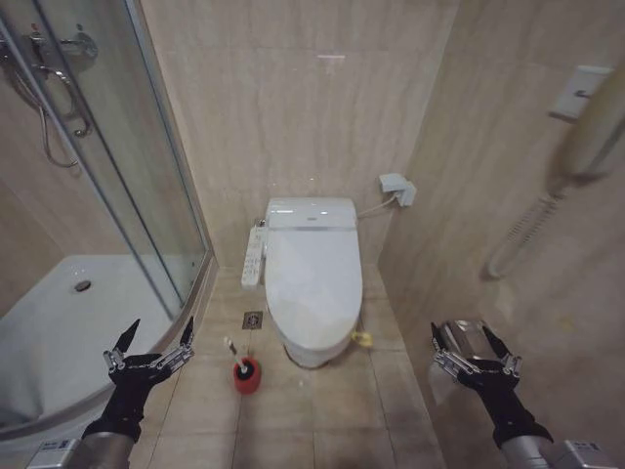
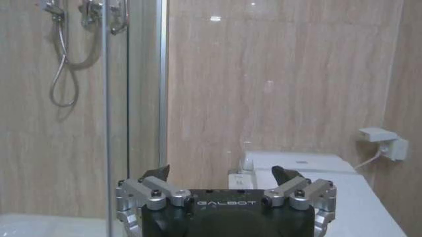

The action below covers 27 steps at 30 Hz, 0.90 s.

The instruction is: Open the toilet lid, clean the toilet bowl with a toilet brush, close the toilet lid, and flush.

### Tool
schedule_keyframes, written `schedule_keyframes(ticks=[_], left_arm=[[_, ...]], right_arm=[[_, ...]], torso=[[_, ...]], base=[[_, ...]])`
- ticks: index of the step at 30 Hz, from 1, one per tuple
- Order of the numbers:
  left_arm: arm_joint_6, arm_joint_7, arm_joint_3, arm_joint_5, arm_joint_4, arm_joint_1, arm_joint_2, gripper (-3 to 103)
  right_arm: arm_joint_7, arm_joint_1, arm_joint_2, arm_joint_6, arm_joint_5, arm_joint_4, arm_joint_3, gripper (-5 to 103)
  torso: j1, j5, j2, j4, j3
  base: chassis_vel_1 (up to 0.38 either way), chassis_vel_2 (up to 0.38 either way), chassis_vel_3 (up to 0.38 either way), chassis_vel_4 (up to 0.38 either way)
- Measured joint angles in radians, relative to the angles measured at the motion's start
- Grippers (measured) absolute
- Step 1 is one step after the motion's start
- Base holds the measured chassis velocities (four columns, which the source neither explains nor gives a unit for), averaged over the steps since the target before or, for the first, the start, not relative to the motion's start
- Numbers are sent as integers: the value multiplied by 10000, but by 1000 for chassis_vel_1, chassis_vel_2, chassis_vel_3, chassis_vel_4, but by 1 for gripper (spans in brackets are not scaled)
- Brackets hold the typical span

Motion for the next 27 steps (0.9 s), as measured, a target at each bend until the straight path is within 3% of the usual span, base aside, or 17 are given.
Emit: schedule_keyframes(ticks=[7, 27], left_arm=[[0, -1, 0, 0, 0, 0, 0, 100], [0, 0, 0, 0, 0, 0, 0, 100]], right_arm=[[0, 0, 0, 0, 0, 0, 0, 100], [0, 2, 0, 0, 0, 0, 0, 100]], torso=[[-3, 0, 1, 1, -2], [4, 0, -4, 3, 1]], base=[[137, -138, -143, 130], [-19, 13, 17, -21]])
